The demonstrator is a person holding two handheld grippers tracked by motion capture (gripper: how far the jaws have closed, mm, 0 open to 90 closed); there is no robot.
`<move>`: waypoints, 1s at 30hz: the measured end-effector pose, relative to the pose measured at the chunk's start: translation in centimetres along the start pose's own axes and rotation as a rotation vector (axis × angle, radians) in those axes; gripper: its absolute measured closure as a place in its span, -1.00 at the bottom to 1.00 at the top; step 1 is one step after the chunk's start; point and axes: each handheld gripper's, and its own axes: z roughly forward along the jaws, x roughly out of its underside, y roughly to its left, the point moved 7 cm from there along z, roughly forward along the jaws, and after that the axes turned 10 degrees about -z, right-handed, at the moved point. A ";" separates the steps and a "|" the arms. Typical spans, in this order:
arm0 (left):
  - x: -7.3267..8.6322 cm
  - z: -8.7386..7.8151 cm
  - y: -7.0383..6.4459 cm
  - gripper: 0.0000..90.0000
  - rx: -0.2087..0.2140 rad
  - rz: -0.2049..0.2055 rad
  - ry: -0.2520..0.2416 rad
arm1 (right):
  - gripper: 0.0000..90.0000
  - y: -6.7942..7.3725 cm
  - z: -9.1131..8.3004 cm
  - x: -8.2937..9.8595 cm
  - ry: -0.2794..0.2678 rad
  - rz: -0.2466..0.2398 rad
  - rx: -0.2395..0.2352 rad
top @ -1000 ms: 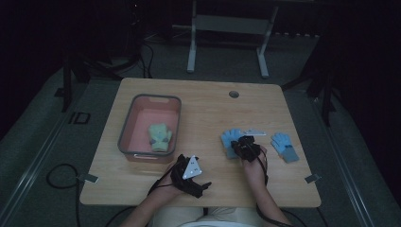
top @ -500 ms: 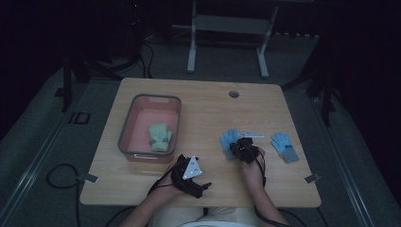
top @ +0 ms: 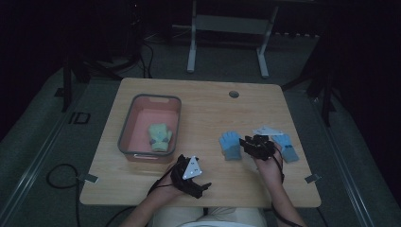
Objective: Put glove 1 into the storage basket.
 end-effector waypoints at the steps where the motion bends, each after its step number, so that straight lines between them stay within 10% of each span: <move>1: 0.0 0.0 0.0 -0.96 0.001 -0.001 -0.001 | 0.52 -0.4 -0.3 0.1 0.001 -0.011 0.005; 19: 0.1 0.0 0.1 -0.96 -0.004 -0.006 0.002 | 0.57 -12.7 -4.8 7.1 0.003 -0.015 0.095; 30: 0.1 0.1 0.1 -0.96 -0.007 -0.008 0.006 | 0.51 -14.3 -3.0 11.3 0.058 0.026 0.051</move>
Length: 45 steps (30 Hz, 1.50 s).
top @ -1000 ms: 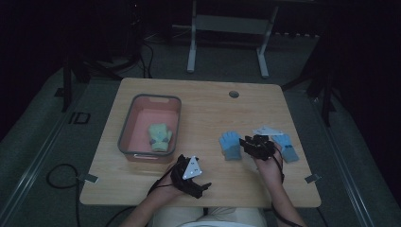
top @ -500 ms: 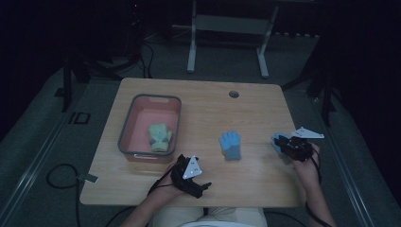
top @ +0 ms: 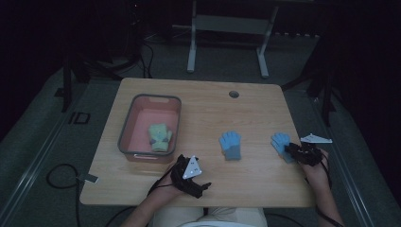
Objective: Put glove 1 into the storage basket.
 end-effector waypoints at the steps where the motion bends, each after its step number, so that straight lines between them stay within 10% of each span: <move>1: 0.0 0.0 0.0 -0.96 0.001 -0.001 0.000 | 0.52 0.0 0.0 0.0 0.005 -0.006 0.006; 12: 0.0 0.0 0.0 -0.96 0.001 -0.001 0.000 | 0.95 1.0 0.4 -1.0 0.126 0.008 0.088; 19: 0.0 0.0 0.1 -0.96 -0.001 -0.001 0.000 | 0.95 2.4 -1.7 -4.4 0.045 0.159 0.144; 27: -0.1 0.0 0.1 -0.96 -0.004 0.003 -0.001 | 0.95 5.9 -2.4 -7.9 0.035 0.166 0.183; 45: -0.1 0.0 0.0 -0.96 -0.003 0.014 0.000 | 0.95 10.7 0.2 -7.9 0.047 0.255 0.220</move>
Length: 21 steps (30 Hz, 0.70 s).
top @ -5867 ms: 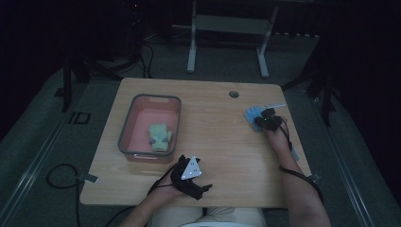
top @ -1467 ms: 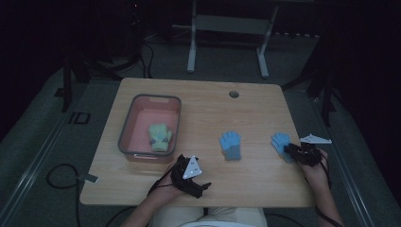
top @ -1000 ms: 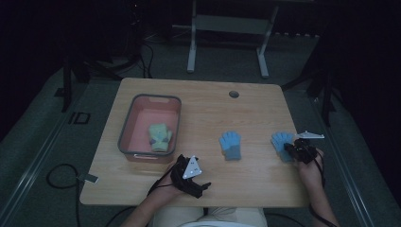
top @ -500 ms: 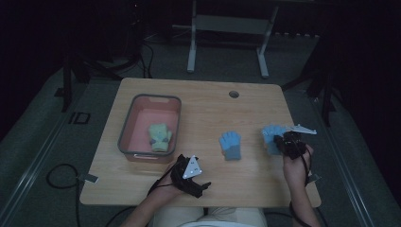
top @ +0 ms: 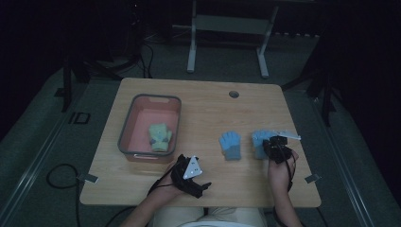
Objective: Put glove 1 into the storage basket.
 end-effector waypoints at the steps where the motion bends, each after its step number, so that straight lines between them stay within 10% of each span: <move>1: 0.0 0.0 0.0 -0.96 0.001 -0.001 -0.001 | 0.95 0.1 0.2 0.1 0.001 -0.005 0.007; 21: 0.1 0.0 0.0 -0.96 0.003 -0.003 0.000 | 0.80 1.3 3.1 2.0 0.044 -0.014 -0.016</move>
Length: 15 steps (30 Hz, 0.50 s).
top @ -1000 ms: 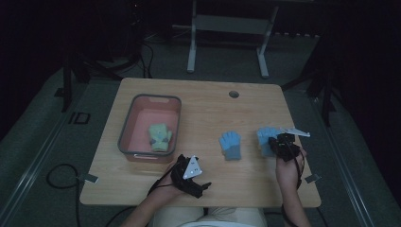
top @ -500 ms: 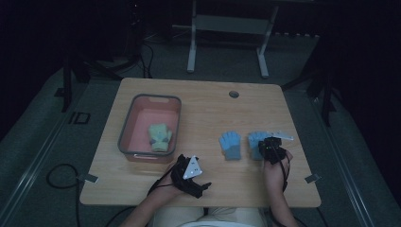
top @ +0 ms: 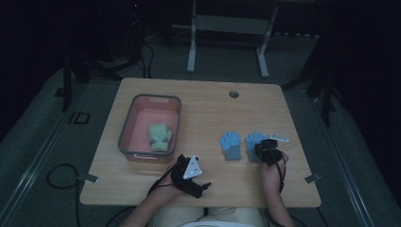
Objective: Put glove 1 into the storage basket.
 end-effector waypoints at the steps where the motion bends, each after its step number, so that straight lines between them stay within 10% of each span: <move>1: 0.0 0.0 0.0 -0.96 0.000 0.000 0.001 | 0.77 0.0 -0.2 -0.1 -0.004 -0.007 -0.001; 15: 0.1 0.0 0.0 -0.96 0.003 -0.005 0.004 | 0.51 -2.0 -2.9 -1.4 -0.077 -0.105 -0.095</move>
